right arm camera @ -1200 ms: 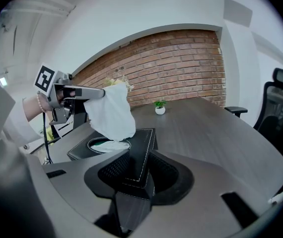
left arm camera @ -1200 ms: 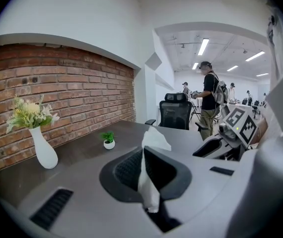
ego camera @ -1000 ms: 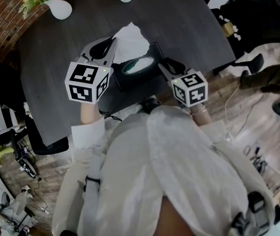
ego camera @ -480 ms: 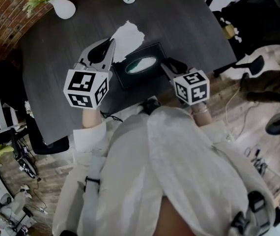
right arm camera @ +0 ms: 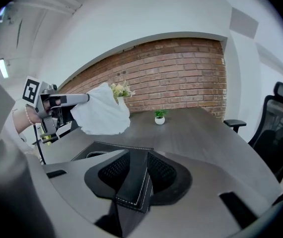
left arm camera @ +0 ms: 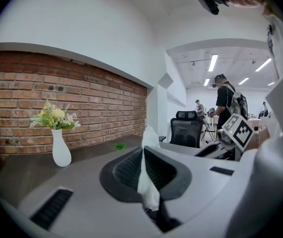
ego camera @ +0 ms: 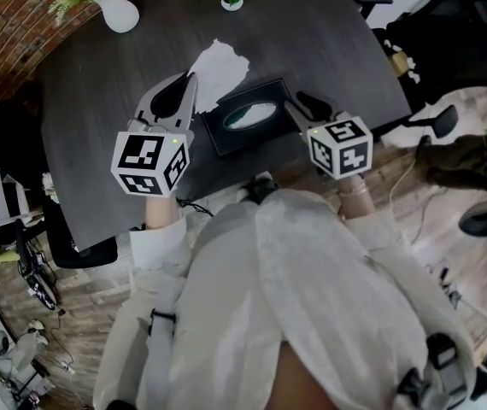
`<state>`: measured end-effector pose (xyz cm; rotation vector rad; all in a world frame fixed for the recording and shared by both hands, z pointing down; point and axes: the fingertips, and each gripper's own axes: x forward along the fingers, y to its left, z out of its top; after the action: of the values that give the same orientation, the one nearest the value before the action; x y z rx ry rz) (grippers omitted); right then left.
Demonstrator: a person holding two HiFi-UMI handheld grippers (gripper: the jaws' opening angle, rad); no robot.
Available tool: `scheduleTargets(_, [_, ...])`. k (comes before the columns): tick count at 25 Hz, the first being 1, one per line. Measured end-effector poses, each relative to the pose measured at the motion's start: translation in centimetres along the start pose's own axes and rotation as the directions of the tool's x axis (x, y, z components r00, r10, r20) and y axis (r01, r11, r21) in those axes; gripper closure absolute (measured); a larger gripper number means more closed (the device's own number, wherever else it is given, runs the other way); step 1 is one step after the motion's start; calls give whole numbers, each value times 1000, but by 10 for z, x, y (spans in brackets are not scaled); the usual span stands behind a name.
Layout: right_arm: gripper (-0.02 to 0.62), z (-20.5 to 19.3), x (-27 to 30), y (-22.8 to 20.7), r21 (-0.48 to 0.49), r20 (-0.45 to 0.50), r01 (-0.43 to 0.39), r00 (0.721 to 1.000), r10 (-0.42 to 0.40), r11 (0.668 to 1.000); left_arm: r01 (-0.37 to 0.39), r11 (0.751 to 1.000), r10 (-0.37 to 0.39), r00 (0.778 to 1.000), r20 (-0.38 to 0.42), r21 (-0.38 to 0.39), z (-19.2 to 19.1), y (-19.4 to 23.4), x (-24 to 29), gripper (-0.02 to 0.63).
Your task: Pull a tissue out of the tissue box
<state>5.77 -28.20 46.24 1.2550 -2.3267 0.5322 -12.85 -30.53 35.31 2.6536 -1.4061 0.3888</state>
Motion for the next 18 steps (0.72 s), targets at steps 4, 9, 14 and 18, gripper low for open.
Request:
scheduleTargets(4, [492, 31, -2, 10, -20, 58, -34, 998, 35, 999, -25, 999, 26, 999, 26, -26, 4, 5, -9, 597])
scheduleTargets(9, [494, 71, -10, 26, -50, 135, -86, 987, 92, 995, -66, 996, 71, 995, 76, -67, 15, 11, -21, 597])
scheduleTargets(14, [499, 109, -21, 40, -43, 222, -157, 961, 162, 987, -76, 990, 92, 987, 131, -119, 25, 13, -30, 597])
scheduleTargets(18, [499, 124, -30, 64, -87, 259, -235, 933, 250, 968, -66, 988, 86, 986, 141, -139, 26, 5, -34, 597])
